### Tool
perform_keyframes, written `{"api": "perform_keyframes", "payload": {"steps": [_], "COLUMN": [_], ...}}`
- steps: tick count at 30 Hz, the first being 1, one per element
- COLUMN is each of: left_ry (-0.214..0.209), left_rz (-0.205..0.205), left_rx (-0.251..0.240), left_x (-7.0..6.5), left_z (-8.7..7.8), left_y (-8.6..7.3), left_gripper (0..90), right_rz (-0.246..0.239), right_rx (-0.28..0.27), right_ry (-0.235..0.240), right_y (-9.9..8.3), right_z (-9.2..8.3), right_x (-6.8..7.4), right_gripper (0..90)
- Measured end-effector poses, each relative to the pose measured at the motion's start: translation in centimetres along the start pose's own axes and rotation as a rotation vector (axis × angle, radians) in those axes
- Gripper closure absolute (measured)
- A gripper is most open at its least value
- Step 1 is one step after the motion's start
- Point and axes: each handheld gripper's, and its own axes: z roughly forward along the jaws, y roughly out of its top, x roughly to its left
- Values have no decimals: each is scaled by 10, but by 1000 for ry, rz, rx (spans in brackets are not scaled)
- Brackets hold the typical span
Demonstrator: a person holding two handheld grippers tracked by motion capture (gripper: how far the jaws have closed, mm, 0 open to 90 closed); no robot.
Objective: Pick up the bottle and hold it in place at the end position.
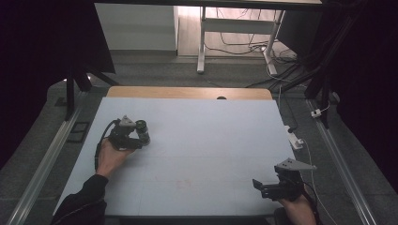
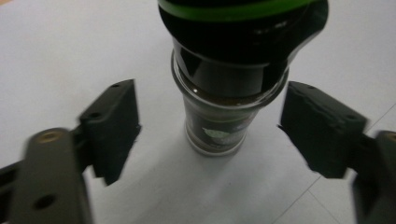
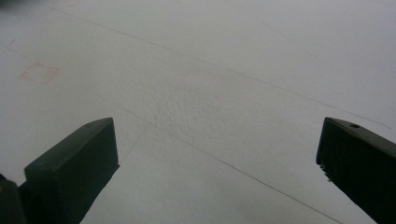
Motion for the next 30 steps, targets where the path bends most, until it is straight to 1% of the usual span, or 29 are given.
{"api": "perform_keyframes", "payload": {"steps": [4,8,9,10,11,17,18,20,21,24,27,30], "left_ry": [-10,-15,-16,-18,-24,-15,-6,29,31,12,-9,-43], "left_rz": [-1,9,15,16,16,21,33,70,77,70,76,78], "left_rx": [-4,6,12,16,16,24,23,24,18,2,-16,-43], "left_x": [0,0,-1,-1,-1,-3,-4,-8,-8,-9,-10,-13], "left_z": [2,5,5,5,5,5,5,4,4,3,1,-2], "left_y": [1,2,2,2,2,3,3,4,5,6,9,14], "left_gripper": [344,417,445,526,526,535,535,536,536,536,536,536], "right_rz": [-2,-4,-4,-5,-5,-8,-9,-9,-9,-8,-6,-5], "right_rx": [1,2,2,1,1,1,1,1,2,1,-1,1], "right_ry": [-1,-1,-1,-2,-2,-3,-3,-3,-3,-1,4,6], "right_y": [0,0,0,0,0,0,0,0,0,0,0,0], "right_z": [0,1,1,1,1,0,0,0,0,0,0,0], "right_x": [1,1,1,1,1,1,1,1,1,1,1,1], "right_gripper": [0,0,0,0,0,0,0,0,0,0,0,0]}}
